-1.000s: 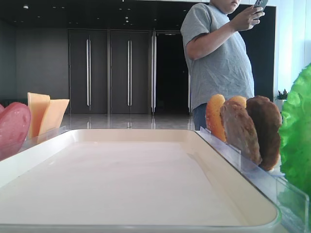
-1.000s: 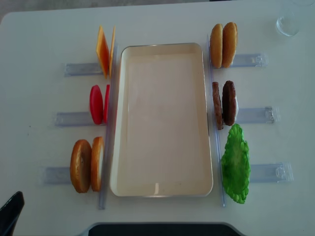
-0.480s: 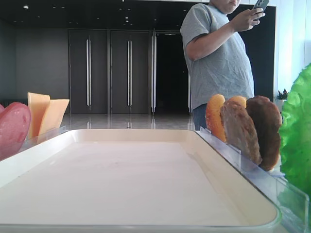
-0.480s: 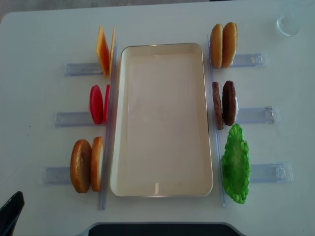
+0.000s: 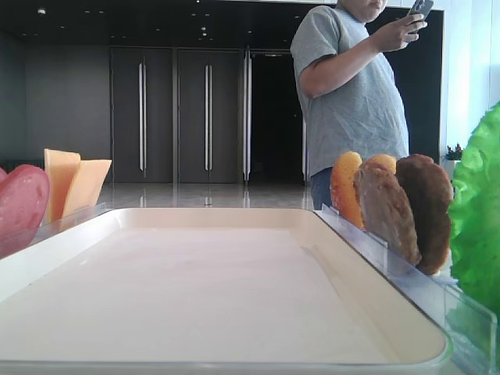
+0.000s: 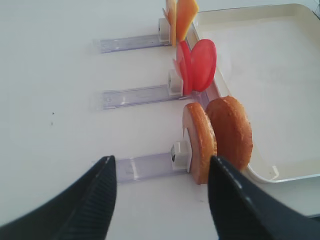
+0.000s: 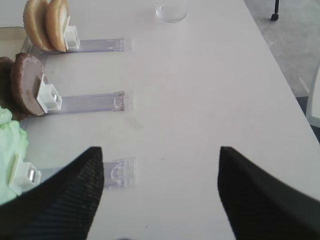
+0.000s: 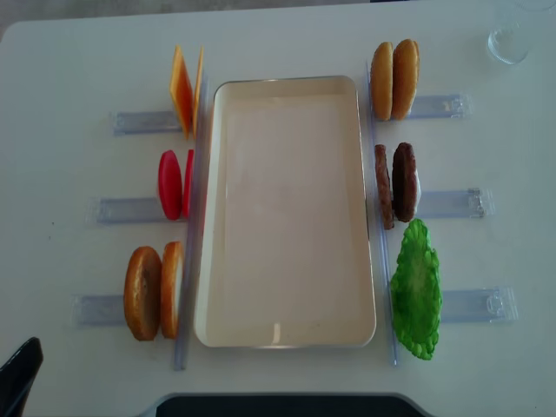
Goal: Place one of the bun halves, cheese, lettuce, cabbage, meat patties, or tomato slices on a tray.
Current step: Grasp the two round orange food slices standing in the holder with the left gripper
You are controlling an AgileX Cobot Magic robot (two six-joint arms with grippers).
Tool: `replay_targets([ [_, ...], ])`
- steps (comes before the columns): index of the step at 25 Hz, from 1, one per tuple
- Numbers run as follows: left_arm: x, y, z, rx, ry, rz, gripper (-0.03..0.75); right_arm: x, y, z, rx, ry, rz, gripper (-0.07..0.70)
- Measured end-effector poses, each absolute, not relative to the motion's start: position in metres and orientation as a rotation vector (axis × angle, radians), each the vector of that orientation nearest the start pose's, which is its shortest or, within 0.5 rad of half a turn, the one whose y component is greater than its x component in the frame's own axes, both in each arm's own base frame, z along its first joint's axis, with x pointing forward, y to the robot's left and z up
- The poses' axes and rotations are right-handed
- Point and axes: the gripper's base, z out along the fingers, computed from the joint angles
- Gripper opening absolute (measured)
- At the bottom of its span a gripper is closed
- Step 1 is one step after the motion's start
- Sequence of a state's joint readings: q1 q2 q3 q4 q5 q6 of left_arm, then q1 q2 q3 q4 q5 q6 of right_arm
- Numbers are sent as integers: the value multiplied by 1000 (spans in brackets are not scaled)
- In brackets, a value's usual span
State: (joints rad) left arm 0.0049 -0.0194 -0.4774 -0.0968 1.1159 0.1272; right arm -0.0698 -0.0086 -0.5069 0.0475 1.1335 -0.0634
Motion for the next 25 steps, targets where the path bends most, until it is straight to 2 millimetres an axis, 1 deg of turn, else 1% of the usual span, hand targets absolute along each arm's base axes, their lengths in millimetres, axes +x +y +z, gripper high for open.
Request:
replay_targets([
  [7,-8,-7,267,86,2106,-51,451,-10,5,273,2,2101,-23,465],
  [11,-2,-5,273,80,2197,-25,451,-10,5,273,2,2101,-23,465],
  [17,18,-4,288,47,2344,-30,451,-10,5,273,2,2101,-23,465],
  [20,29,-3,297,40,2390,-20,451,-10,5,273,2,2101,-23,465],
  [25,51,3,312,-6,2493,51,451,-10,5,273,2,2101,-23,465],
])
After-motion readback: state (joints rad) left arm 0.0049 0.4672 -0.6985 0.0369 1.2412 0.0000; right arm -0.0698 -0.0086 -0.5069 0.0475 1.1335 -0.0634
